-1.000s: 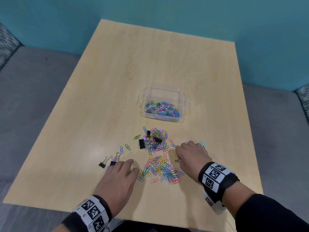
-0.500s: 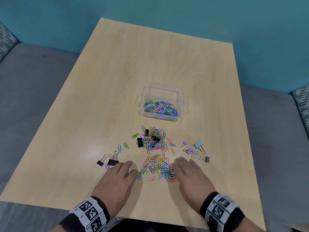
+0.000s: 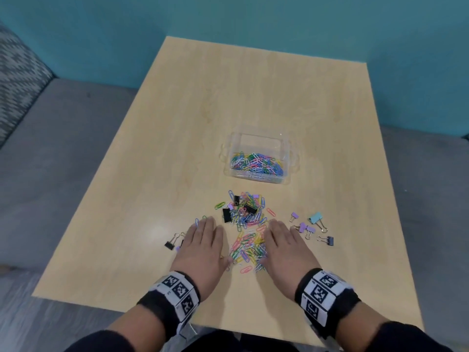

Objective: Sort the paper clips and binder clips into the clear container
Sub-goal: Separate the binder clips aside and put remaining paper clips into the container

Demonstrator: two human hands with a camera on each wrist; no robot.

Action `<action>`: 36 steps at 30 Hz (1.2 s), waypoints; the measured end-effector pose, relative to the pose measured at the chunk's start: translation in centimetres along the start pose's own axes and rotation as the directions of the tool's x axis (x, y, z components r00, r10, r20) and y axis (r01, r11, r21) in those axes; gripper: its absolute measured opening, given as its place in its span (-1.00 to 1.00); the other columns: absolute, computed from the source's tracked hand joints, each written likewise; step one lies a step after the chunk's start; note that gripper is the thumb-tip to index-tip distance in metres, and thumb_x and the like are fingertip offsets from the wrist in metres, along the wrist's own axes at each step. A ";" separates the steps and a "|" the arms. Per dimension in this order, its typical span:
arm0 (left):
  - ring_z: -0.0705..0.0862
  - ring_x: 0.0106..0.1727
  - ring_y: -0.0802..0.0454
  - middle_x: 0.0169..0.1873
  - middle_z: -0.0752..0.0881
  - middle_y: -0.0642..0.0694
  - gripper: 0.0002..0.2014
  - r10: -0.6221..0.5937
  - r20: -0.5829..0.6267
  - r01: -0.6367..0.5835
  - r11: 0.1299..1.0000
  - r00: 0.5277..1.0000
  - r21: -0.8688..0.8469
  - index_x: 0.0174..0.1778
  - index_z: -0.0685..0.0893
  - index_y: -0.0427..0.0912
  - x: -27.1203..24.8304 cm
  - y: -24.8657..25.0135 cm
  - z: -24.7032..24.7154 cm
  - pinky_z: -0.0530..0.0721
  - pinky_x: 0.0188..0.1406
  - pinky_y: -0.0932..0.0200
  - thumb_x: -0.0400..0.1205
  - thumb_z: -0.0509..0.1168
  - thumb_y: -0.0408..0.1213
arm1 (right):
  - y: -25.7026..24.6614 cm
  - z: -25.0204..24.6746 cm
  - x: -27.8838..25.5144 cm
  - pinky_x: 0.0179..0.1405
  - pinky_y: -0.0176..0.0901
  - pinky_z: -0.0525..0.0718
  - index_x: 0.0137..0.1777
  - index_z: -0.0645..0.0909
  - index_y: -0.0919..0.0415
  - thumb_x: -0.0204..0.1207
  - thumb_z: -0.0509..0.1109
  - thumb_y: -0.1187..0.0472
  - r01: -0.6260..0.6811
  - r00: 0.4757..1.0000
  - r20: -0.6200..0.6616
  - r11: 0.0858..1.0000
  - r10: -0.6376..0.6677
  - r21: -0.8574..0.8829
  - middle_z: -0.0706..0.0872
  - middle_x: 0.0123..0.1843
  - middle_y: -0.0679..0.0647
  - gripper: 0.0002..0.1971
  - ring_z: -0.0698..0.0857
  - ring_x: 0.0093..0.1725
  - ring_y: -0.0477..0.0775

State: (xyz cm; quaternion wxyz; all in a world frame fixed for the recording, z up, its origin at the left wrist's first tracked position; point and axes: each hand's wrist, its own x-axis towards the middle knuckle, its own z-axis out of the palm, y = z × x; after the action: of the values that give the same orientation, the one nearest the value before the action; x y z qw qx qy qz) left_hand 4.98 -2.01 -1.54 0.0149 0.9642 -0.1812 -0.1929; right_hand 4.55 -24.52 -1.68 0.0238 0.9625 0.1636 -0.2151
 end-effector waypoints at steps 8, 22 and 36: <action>0.31 0.50 -0.41 0.46 0.40 -0.43 -0.26 -0.070 -0.055 0.072 0.997 0.996 0.034 0.46 0.43 -0.32 -0.2 0.1 0.5 0.13 0.49 -0.29 0.58 -0.15 0.18 | -0.5 -1.3 -0.7 0.38 0.21 0.49 0.38 0.49 0.27 0.48 0.33 -0.02 0.055 0.986 -0.162 0.996 -0.043 0.070 0.60 0.35 0.22 -0.47 0.57 0.36 0.26; 0.56 0.09 -0.17 0.16 0.59 -0.10 -0.52 -0.079 -0.183 0.067 0.995 0.980 -0.070 0.34 0.49 -0.13 3.8 0.0 -2.4 0.54 0.05 -0.06 0.55 0.26 0.00 | -0.6 -0.2 -0.1 0.27 0.20 0.57 0.24 0.60 0.28 0.35 0.48 -0.04 0.077 0.987 -0.147 0.996 -0.070 0.044 0.62 0.34 0.28 -0.47 0.62 0.30 0.27; 0.53 -0.09 -0.14 -0.09 0.62 -0.02 -0.75 -0.031 -0.227 -0.033 0.961 0.973 -0.273 -0.01 0.69 -0.06 5.3 -1.9 -2.7 0.55 -0.12 -0.02 0.46 0.41 -0.05 | -0.2 -0.1 0.3 0.29 0.15 0.55 0.27 0.57 0.29 0.44 0.37 0.04 0.115 0.984 -0.146 0.991 -0.104 0.071 0.57 0.37 0.26 -0.54 0.58 0.32 0.28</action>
State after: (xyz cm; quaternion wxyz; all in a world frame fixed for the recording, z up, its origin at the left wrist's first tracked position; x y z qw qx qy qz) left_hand 11.21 -2.23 -1.15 0.1696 0.9685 -0.1501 -0.1035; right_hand 4.78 -24.27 -1.76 -0.0379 0.9651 0.2088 -0.1533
